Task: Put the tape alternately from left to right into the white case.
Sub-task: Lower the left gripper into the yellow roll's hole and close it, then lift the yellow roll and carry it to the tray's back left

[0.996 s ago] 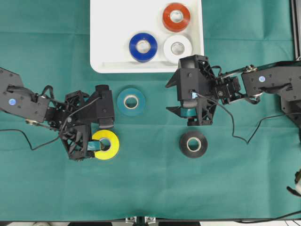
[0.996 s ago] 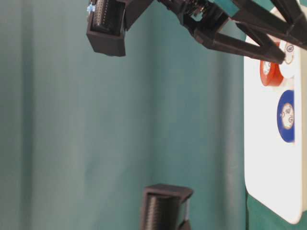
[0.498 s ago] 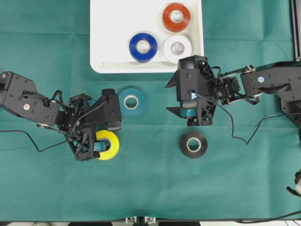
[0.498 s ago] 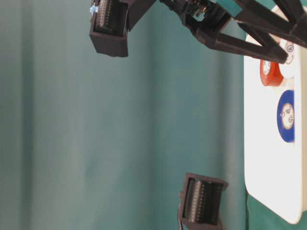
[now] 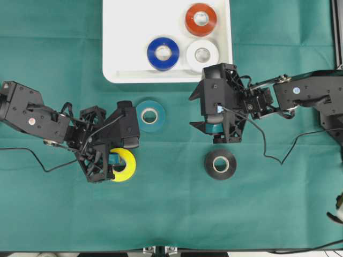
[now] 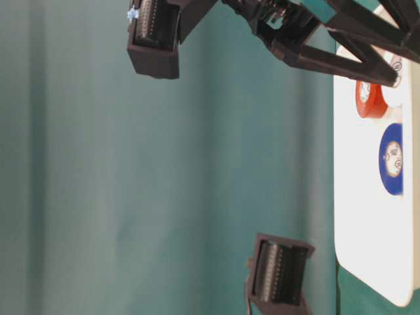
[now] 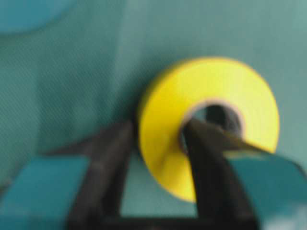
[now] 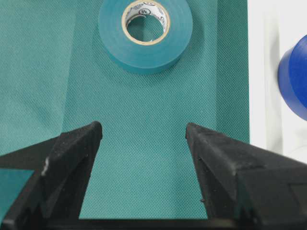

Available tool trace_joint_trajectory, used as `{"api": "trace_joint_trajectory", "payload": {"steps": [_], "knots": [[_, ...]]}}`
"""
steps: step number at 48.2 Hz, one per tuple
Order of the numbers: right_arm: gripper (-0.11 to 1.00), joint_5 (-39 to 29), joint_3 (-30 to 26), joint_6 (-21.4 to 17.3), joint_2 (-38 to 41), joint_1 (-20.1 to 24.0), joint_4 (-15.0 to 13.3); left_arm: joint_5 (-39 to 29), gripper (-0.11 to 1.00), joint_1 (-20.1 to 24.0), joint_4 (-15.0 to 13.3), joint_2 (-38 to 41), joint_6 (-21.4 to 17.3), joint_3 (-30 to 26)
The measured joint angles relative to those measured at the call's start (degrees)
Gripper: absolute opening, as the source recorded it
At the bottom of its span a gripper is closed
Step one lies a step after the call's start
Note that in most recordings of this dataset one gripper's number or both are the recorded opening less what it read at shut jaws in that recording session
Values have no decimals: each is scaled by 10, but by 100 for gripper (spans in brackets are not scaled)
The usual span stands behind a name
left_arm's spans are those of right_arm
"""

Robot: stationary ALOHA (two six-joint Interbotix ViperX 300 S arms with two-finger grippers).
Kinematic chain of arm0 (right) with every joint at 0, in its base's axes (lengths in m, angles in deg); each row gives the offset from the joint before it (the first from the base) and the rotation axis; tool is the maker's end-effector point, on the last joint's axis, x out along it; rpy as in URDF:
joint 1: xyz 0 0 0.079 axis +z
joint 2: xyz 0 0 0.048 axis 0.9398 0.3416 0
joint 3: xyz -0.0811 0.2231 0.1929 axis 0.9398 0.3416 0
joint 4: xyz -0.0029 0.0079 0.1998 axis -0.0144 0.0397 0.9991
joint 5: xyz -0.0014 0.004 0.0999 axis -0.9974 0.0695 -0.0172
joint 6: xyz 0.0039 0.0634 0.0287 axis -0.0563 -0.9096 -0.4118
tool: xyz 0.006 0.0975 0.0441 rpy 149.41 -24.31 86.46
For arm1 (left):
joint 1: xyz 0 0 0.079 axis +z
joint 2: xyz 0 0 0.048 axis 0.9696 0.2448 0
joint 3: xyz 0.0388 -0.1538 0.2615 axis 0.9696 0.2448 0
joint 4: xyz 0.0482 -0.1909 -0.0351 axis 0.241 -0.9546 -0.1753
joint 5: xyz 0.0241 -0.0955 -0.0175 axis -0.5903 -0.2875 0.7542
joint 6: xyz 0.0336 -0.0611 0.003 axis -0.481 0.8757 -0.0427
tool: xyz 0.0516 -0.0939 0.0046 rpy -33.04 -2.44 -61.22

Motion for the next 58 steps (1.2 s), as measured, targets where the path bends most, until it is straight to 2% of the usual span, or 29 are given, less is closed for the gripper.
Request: {"api": "trace_joint_trajectory", "payload": {"steps": [18, 33, 49, 53, 58], "knots": [[78, 0, 0, 0, 0, 0, 0, -13, -3, 0, -1, -16, -1, 0], [78, 0, 0, 0, 0, -1, 0, -41, -3, 0, 1, -92, -4, 1], [78, 0, 0, 0, 0, 0, 0, -89, -3, 37, 2, -125, -5, 1], [78, 0, 0, 0, 0, 0, 0, -91, -3, 53, 2, -126, -18, 1], [78, -1, 0, 0, 0, 0, 0, -93, -3, 75, 3, -127, -58, 0]]}}
